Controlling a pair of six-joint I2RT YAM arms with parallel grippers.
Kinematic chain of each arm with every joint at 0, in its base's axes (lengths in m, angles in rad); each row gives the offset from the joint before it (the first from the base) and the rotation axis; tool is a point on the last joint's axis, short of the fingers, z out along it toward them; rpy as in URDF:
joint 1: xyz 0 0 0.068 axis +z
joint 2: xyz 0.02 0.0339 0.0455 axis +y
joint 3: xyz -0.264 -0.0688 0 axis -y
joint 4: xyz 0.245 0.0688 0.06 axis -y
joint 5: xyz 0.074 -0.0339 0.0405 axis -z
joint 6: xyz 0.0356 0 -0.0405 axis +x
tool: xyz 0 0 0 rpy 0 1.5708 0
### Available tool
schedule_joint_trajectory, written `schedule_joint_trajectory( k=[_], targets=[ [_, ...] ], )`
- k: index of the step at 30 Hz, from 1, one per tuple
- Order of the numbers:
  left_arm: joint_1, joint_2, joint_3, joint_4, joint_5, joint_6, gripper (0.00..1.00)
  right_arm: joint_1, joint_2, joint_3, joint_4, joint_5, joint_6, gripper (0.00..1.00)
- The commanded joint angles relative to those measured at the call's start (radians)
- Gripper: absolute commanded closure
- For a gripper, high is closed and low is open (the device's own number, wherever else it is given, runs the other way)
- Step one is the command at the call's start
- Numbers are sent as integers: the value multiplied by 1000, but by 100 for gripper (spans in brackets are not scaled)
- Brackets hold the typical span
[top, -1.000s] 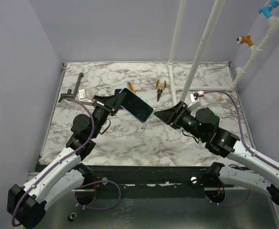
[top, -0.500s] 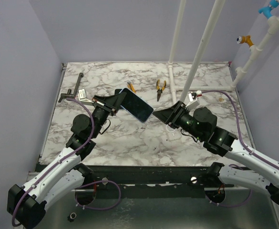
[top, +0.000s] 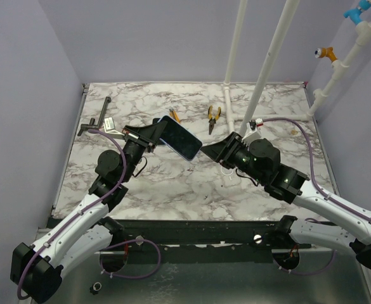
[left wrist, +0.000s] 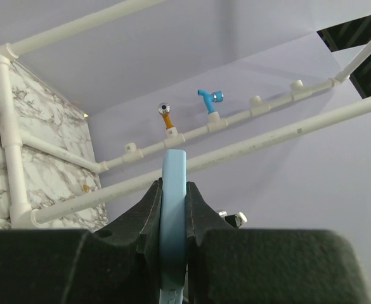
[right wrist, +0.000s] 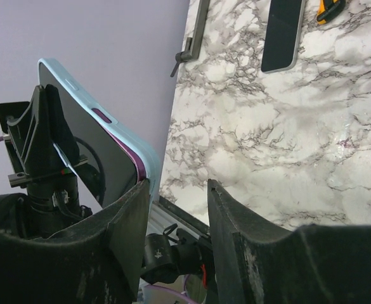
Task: Take the phone out of the phone case
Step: Remove the phone case from the phone.
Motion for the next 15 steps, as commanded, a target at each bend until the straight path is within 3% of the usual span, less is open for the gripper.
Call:
schedule_joint_trajectory(
  k=[1,15],
  targets=[
    [-16,-11,12,153,93,-69,100,-8,33,28,-32,-2,14,55],
    [-16,-11,-20,206,123,-109,100,-21,30,-10,-1,-28,43,55]
  ],
)
